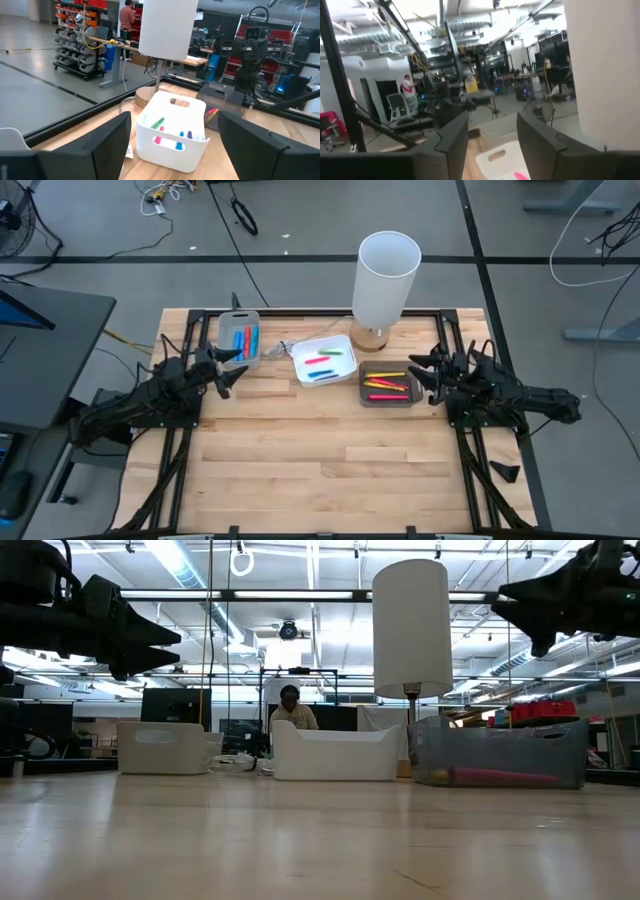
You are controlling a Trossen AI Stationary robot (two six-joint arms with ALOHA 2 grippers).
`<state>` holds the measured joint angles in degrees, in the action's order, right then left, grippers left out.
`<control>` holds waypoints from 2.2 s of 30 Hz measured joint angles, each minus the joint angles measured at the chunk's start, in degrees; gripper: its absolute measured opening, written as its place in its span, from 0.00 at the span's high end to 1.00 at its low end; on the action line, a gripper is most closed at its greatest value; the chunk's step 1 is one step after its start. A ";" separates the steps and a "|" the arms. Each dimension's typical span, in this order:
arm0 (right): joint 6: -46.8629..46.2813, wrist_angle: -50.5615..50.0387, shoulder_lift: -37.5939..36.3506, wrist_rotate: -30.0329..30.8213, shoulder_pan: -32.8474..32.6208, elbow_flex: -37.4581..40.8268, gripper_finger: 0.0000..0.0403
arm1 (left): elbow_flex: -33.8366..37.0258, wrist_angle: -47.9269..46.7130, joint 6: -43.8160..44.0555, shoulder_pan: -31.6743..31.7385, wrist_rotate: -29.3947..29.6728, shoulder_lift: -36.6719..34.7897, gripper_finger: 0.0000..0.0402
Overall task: Pick & Place Markers
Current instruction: Return to Home Position
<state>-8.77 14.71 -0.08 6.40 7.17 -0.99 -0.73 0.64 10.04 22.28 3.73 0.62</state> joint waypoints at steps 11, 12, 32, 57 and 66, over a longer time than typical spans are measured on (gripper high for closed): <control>-8.77 -13.33 0.44 4.55 2.85 -0.45 0.58 | 0.02 -0.30 -0.33 1.08 -0.98 0.20 0.25; -8.75 -13.34 0.32 4.60 3.14 -0.46 0.58 | 0.02 -0.40 -0.60 1.36 -1.52 0.62 0.25; -11.65 -13.42 3.24 4.58 4.38 -0.48 0.58 | 0.26 2.54 4.29 1.55 -3.85 11.74 0.25; -11.55 -13.41 3.24 4.67 4.38 -0.48 0.58 | 0.22 3.62 4.24 1.55 -3.37 11.74 0.25; -11.55 -13.43 3.24 4.67 4.38 -0.48 0.58 | 0.20 3.63 4.23 1.55 -3.37 11.74 0.25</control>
<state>-20.32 1.28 3.16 11.07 11.55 -1.48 -0.54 4.27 14.27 23.83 0.36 12.36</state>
